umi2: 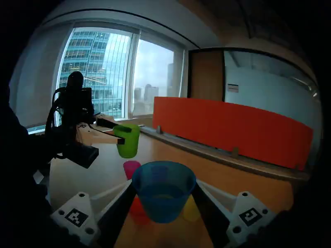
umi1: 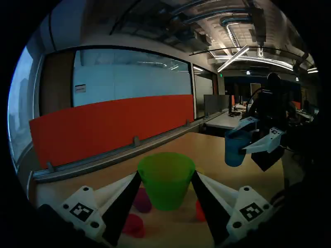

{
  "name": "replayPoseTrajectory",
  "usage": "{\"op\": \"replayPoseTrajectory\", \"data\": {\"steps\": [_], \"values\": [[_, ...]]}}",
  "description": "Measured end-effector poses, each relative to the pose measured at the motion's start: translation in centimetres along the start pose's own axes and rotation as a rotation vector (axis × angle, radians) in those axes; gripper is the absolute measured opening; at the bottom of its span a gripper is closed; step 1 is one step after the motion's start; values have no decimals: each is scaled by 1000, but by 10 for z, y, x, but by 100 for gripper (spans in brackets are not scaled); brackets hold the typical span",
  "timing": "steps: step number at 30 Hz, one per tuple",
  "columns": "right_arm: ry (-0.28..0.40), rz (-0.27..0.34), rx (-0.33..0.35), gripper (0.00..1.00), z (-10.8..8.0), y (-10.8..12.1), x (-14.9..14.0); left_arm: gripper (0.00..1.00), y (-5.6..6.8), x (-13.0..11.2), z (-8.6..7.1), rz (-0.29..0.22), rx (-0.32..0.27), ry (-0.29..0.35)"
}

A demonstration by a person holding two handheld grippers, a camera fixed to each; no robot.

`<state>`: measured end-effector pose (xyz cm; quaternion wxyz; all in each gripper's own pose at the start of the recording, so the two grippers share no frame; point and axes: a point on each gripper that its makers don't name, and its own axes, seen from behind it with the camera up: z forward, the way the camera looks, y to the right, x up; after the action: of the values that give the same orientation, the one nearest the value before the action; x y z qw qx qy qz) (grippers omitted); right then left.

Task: Pour water

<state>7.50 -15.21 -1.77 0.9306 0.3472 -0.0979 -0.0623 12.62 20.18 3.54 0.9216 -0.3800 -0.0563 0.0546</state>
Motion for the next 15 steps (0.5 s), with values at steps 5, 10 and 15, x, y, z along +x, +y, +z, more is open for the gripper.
{"op": "replayPoseTrajectory", "data": {"steps": [5, 10, 15], "values": [[3, -5, 7, 91, 4, -1, 2, 87, -1, 0, -7, -4, 8, 6], [6, -5, 16, 91, 7, -4, 4, 87, -1, -2, -13, -7, 12, 8], [8, -6, 24, 91, 10, -7, 6, 87, 0, -3, -19, -16, 13, 13]]}}
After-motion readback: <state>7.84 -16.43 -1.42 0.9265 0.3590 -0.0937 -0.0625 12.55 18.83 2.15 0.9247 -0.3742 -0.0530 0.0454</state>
